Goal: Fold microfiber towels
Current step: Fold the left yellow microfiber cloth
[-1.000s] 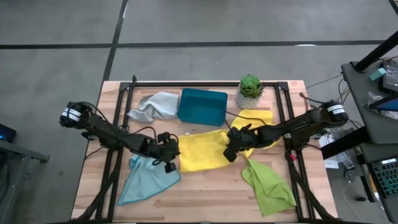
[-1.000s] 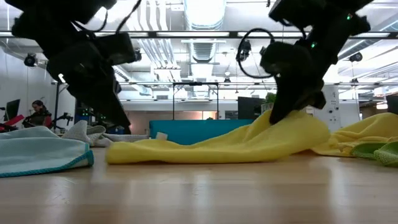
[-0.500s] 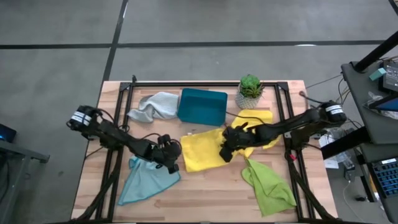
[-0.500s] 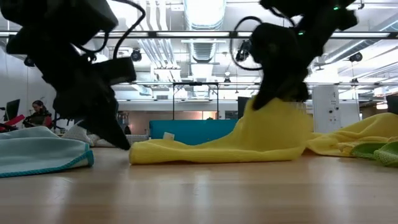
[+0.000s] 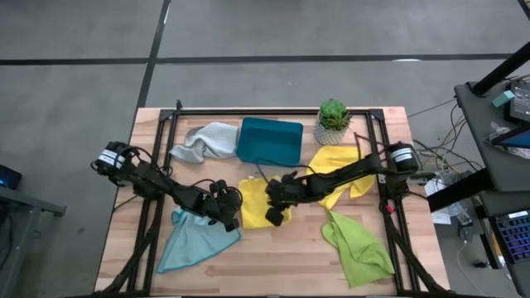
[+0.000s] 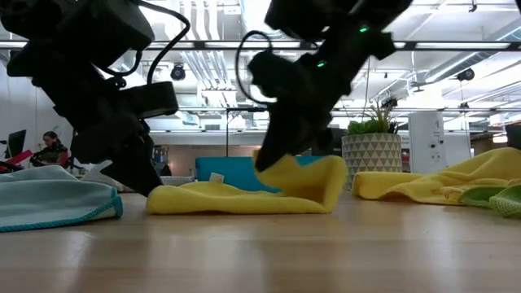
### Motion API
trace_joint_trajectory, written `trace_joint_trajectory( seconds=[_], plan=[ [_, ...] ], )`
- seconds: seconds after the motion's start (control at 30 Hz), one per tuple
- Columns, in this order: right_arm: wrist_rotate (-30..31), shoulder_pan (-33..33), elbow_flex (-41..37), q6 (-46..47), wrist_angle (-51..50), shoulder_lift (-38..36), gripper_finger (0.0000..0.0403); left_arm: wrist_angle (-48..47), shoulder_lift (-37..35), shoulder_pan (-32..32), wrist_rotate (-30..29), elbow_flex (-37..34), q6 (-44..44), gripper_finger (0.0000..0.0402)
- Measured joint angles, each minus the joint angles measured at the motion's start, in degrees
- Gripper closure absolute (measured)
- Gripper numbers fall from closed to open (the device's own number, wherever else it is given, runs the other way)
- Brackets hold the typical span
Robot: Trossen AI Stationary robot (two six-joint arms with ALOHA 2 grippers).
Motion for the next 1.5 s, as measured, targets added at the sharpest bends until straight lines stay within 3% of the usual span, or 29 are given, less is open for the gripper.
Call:
trace_joint_trajectory(
  seconds=[0.4, 0.8, 1.27, 1.5],
  plan=[
    [0.1, -2.2, 5.9, -0.4, 0.5, 5.0, 0.0394, 0.1, 0.0, 0.0, 0.0, 0.0, 0.1, 0.0402],
    [0.1, -2.7, 6.1, 0.4, 9.8, 6.5, 0.0389, 0.2, 0.0, 0.0, -0.1, -0.1, 0.1, 0.0402],
    [-0.1, -3.1, 6.9, -2.5, 12.2, 7.2, 0.0249, 1.1, 0.0, 0.0, -0.1, -0.1, 0.1, 0.0402],
    [-4.5, -3.0, 8.2, -6.5, 8.6, 5.4, 0.0212, 1.1, 0.0, 0.0, -0.1, -0.1, 0.1, 0.0402]
  ],
)
